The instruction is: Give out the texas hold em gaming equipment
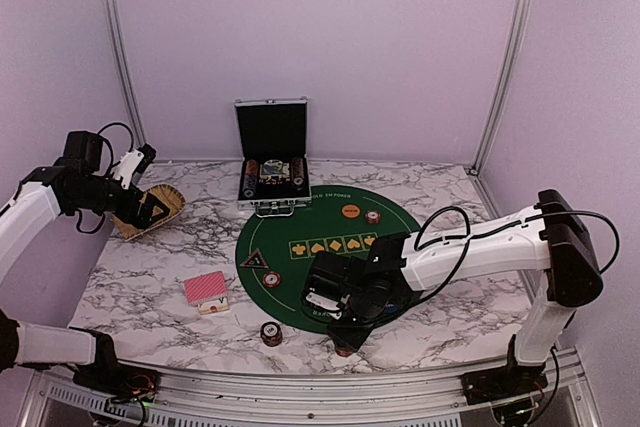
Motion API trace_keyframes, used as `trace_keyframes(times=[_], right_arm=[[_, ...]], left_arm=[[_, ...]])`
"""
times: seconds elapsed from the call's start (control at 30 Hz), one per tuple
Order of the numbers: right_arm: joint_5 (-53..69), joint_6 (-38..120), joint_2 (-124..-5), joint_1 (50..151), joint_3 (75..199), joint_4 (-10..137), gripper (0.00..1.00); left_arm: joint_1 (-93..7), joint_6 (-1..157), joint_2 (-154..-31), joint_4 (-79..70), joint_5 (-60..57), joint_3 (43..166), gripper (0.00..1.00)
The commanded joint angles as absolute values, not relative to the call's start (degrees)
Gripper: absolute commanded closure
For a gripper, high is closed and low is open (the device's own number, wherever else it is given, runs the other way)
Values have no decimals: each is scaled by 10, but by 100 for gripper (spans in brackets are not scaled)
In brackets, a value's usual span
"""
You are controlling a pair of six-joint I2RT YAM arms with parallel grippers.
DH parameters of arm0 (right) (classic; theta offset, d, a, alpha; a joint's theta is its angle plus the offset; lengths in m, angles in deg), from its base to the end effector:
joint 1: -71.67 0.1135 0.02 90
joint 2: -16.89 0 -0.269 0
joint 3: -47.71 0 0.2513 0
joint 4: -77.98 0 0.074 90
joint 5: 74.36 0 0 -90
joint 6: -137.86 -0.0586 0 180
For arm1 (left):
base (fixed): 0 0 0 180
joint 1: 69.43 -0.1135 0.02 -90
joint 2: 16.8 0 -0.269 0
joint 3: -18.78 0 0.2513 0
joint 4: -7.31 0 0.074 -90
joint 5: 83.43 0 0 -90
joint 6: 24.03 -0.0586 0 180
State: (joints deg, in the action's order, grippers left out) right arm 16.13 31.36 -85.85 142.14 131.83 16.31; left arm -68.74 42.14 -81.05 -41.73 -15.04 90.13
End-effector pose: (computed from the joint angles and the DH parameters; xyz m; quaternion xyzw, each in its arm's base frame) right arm 0.1141 0.3201 0.1649 -0.4518 0.8881 0.0552 0.0643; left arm 0.2478 -0.0246 0.3010 0.2651 0.8605 -0.0875 0.4262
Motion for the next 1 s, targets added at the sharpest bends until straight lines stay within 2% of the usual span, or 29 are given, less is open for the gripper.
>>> trace_keyframes(times=[0.0,0.13,0.57,0.97], right_arm=[[164,312,-846,1419,1334,153,74],[163,312,-839,1419,1343,146,79],[141,314,-824,1412,1381,107,83],[186,324,-831,1279,1370,153,89]], left_arm=[[-690,417,-805,-432,-159,901,1],[-690,415,-804,-432,-157,901,1],[-690,415,-804,-432,-160,900,1],[-690,414,-803,-432,-160,897,1]])
